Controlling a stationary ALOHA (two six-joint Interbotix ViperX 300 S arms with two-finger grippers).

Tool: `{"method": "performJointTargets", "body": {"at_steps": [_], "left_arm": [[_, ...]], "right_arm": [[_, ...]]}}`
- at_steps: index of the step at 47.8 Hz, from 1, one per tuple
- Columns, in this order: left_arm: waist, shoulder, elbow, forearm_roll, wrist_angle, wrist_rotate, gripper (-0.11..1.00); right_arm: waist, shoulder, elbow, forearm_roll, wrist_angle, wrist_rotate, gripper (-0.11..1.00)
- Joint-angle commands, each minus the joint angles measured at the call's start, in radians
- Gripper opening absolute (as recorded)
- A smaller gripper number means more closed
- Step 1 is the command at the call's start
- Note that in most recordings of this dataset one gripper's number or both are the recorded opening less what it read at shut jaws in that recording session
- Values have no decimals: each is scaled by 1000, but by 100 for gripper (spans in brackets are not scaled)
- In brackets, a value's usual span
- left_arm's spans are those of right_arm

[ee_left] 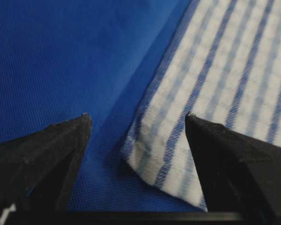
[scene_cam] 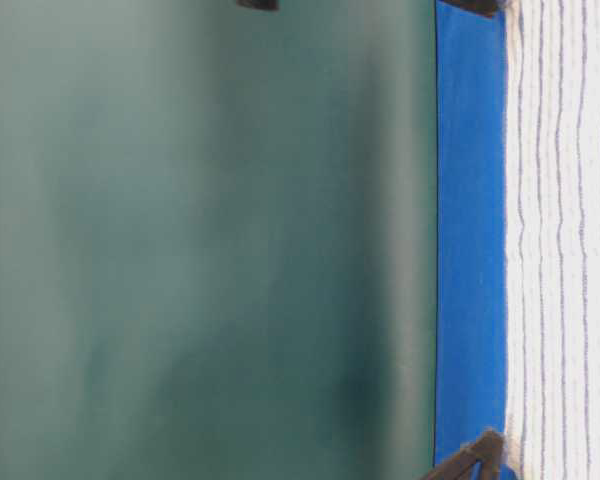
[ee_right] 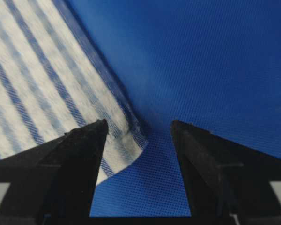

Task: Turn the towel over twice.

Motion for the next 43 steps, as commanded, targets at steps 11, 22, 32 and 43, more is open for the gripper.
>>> {"method": "performJointTargets", "body": {"at_steps": [11, 22, 32, 43], "left_arm": [[43, 63, -26, -2, -12, 0, 75], [49, 86, -29, -2, 12, 0, 56], [38, 94, -34, -2, 60, 2, 19], [31, 83, -34, -2, 91, 3, 4]], "right_arm": [[-6, 12, -12, 0, 14, -2, 65], [-28, 51, -17, -3, 20, -2, 54], [-28, 58, -2, -2, 17, -2, 5], [-26, 41, 6, 0, 14, 2, 5]]}}
